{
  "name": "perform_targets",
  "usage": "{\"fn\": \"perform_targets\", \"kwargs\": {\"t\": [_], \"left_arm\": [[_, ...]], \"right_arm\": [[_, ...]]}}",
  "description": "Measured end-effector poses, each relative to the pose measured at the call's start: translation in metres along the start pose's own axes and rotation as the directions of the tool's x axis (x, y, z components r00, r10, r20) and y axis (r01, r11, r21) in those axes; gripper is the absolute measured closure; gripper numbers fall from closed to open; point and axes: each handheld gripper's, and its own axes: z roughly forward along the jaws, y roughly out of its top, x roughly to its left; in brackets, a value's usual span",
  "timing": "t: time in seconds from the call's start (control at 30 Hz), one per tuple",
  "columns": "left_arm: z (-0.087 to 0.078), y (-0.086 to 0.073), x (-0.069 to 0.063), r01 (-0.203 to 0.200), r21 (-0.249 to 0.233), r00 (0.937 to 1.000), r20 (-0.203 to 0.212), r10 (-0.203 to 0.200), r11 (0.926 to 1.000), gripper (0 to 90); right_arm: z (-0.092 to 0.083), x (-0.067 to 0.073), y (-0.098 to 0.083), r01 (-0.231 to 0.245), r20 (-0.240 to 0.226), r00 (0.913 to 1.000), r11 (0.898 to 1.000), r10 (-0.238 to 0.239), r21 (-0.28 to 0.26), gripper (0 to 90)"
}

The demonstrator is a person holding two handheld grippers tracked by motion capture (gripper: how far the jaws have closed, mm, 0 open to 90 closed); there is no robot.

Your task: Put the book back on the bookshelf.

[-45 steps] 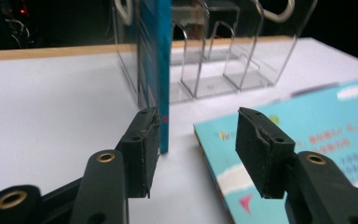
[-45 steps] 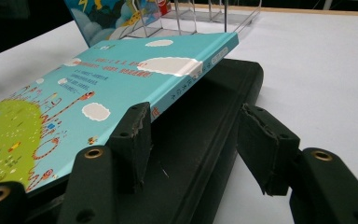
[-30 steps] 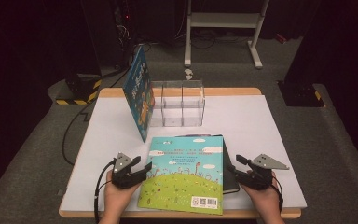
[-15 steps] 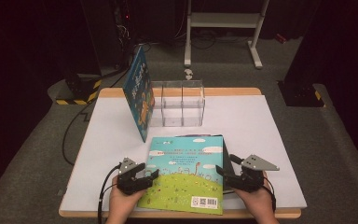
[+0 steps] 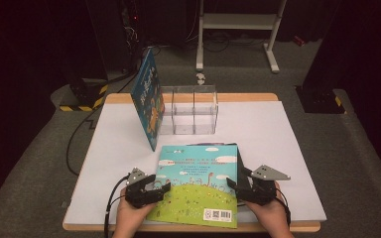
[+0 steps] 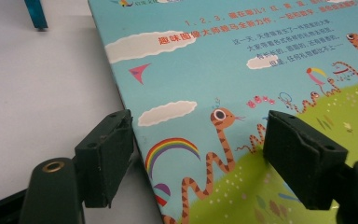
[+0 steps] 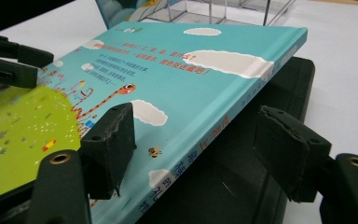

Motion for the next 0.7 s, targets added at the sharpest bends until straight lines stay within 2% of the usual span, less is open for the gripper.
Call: {"fn": "perform_targets", "kwargs": {"t": [0.17,0.27,0.43,0.57,0.7], "left_arm": [[-0.0095,0.0040,0.0006,0.021,-0.054,0.9993,0.031,-0.020,0.9983,23.3],[-0.0102,0.0033,-0.0009,0.013,-0.049,0.9996,0.025,-0.012,0.9987,23.4],[-0.0096,0.0028,-0.0002,0.025,-0.045,0.9992,0.032,-0.023,0.9987,23.4],[-0.0093,0.0030,-0.0006,0.030,-0.038,0.9992,0.029,-0.029,0.9988,23.7],[-0.0090,0.0033,-0.0019,0.031,-0.028,0.9993,0.022,-0.030,0.9991,23.8]], "right_arm": [[0.0021,0.0013,-0.0024,0.024,0.021,0.9995,0.999,-0.025,0.042,32.6],[0.0033,-0.0025,-0.0046,0.000,0.001,1.0000,0.999,0.000,0.043,32.6],[0.0031,-0.0023,-0.0045,0.005,0.001,1.0000,0.999,-0.005,0.039,32.6],[0.0032,-0.0036,-0.0049,-0.008,-0.011,0.9999,0.999,0.009,0.034,32.5],[0.0029,-0.0035,-0.0043,0.003,-0.004,1.0000,0.999,-0.003,0.032,32.5]]}}
